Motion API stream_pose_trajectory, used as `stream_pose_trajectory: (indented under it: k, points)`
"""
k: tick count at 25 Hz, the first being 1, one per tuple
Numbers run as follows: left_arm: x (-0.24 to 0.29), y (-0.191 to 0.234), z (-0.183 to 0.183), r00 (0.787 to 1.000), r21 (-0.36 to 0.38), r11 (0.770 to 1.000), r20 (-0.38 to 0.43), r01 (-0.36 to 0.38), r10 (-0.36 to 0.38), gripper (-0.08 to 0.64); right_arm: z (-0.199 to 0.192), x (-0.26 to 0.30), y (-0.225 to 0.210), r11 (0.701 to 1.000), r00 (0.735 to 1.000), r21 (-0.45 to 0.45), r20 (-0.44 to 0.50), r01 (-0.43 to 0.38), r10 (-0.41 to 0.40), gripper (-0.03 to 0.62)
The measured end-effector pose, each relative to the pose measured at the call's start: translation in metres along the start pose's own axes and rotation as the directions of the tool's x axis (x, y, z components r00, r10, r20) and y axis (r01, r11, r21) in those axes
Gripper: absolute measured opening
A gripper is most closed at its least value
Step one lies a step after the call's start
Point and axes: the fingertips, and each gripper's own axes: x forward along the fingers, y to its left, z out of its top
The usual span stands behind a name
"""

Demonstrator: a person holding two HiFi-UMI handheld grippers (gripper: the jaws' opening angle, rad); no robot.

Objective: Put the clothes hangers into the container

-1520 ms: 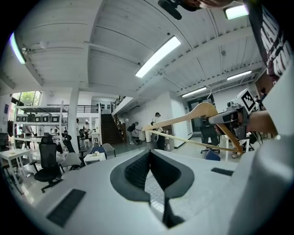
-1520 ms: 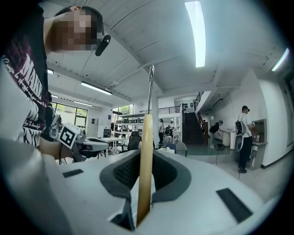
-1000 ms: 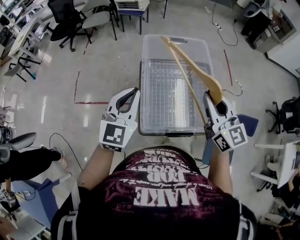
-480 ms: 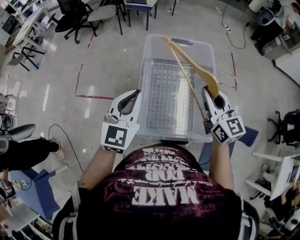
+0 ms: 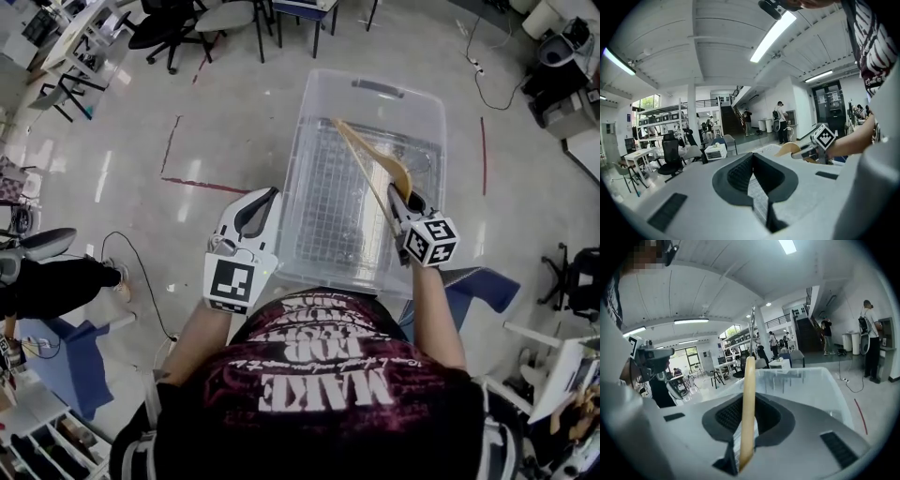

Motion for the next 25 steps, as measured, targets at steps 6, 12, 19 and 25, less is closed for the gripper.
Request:
stream_pose_trajectory:
  k: [6, 12, 19, 25]
  points:
    - [-0.008, 0.009, -0.007, 0.998, -0.004, 0.999, -0.032, -0.052, 0.052, 0.006, -0.056, 0.033, -0.014, 0.997, 0.992, 0.071, -0.123, -0.017, 0.025, 0.058]
    - [-0.008, 0.014, -0.012, 0.996, -0.006, 0.997, -0.058, -0.074, 0.074, 0.006, -0.138, 0.069, -0.020, 0.981, 0.952, 0.193, -0.294, -0.033, 0.090, 0.058]
    - [-0.011, 0.016, -0.018, 0.991, 0.005, 0.996, -0.096, -0.093, 0.093, 0.006, -0.227, 0.086, -0.012, 0.934, 0.879, 0.357, -0.440, -0.015, 0.182, 0.058]
    - [-0.014, 0.010, -0.020, 0.987, 0.008, 0.995, -0.124, -0.098, 0.098, 0.006, -0.267, 0.092, -0.025, 0.937, 0.868, 0.350, -0.468, 0.008, 0.167, 0.075]
